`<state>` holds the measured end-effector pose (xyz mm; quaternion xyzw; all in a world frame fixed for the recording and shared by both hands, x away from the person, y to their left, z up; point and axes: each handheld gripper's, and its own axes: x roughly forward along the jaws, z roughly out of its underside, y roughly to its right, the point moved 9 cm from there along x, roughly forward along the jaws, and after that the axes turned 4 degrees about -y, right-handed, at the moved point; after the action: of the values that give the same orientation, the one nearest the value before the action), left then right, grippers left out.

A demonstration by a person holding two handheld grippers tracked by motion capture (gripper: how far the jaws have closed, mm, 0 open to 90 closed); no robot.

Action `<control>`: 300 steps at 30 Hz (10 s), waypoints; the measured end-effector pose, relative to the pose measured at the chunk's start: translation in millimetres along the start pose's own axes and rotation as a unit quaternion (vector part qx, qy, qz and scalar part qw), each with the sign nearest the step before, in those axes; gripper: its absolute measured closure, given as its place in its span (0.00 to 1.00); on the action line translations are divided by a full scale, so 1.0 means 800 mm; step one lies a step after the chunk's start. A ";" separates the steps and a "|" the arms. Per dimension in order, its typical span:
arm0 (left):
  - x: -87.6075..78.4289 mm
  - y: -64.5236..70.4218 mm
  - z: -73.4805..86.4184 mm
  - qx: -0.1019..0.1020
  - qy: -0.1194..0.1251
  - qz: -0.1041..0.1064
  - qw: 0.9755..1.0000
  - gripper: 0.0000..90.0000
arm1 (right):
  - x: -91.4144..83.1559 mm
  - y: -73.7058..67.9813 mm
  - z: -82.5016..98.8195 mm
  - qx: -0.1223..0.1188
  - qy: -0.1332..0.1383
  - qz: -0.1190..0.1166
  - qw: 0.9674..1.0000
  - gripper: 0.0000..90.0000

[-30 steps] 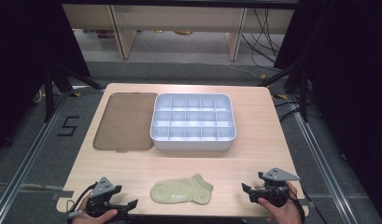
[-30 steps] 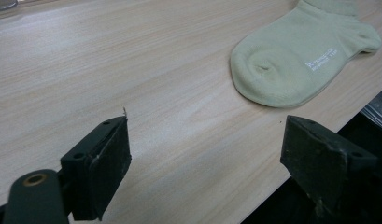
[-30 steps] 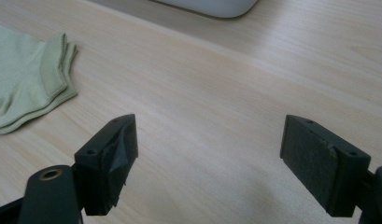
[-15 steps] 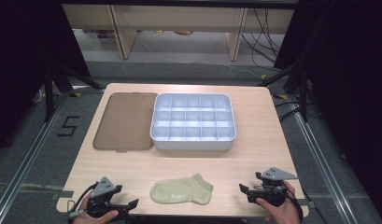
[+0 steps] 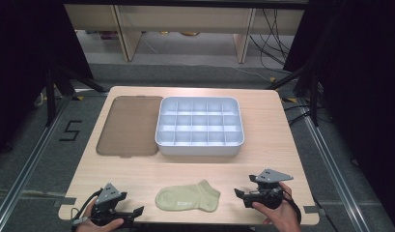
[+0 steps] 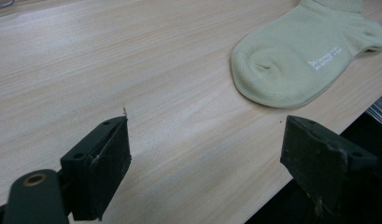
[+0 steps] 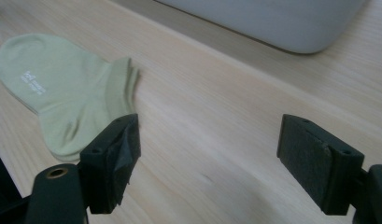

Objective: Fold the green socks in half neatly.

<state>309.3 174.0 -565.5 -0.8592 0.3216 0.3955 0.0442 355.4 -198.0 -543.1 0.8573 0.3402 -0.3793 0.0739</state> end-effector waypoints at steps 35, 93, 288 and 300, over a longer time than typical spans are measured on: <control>-0.001 -0.002 0.001 0.007 -0.006 0.002 1.000 0.17 | 0.073 -0.064 -0.018 -0.098 -0.042 -0.041 0.993 0.69; 0.078 0.080 -0.083 0.037 -0.018 0.068 0.997 0.24 | -0.004 0.013 0.007 -0.066 -0.012 -0.031 0.997 0.60; 0.172 0.206 -0.158 0.161 -0.098 0.117 0.975 0.92 | 0.080 0.000 -0.027 -0.048 -0.069 -0.107 0.991 1.00; 0.158 0.221 -0.172 0.153 -0.059 0.138 0.977 0.69 | 0.071 0.007 -0.032 -0.037 -0.058 -0.109 0.992 1.00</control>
<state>356.1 -76.3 -529.3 -0.7650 0.4905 0.3933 0.1394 401.6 -162.6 -566.1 0.7884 0.4401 -0.4216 0.0834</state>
